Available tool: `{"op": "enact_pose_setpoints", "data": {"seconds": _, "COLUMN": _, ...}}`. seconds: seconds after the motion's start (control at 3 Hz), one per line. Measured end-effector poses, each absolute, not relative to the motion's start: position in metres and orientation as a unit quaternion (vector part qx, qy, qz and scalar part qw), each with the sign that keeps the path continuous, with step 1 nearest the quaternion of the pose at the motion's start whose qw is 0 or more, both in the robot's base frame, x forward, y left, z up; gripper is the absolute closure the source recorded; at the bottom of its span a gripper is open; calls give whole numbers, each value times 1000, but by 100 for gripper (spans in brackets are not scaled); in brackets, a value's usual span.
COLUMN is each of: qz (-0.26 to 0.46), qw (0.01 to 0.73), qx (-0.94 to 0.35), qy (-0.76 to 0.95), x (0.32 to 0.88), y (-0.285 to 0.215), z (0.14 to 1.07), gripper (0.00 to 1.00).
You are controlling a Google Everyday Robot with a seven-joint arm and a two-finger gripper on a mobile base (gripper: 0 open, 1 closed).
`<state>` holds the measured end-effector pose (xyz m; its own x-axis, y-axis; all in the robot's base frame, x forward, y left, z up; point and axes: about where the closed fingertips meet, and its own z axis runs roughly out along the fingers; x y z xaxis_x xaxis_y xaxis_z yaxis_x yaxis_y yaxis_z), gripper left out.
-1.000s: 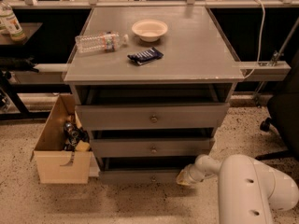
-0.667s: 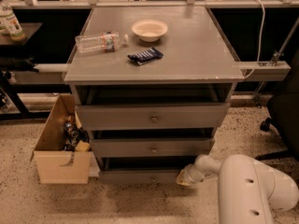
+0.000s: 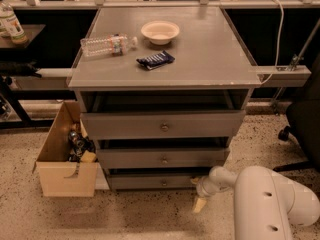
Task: Close bottom drawer
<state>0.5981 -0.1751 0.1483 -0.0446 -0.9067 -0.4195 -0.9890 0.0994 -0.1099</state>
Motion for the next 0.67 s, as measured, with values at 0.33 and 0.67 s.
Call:
{"op": "enact_pose_setpoints", "data": {"seconds": 0.33, "qz": 105, "qw": 196, "qx": -663, "qy": 715, "x": 598, "y": -175, "z": 148, "gripper": 0}}
{"op": "enact_pose_setpoints", "data": {"seconds": 0.67, "qz": 122, "qw": 203, "qx": -671, "qy": 702, "x": 589, "y": -170, "z": 155, "gripper": 0}}
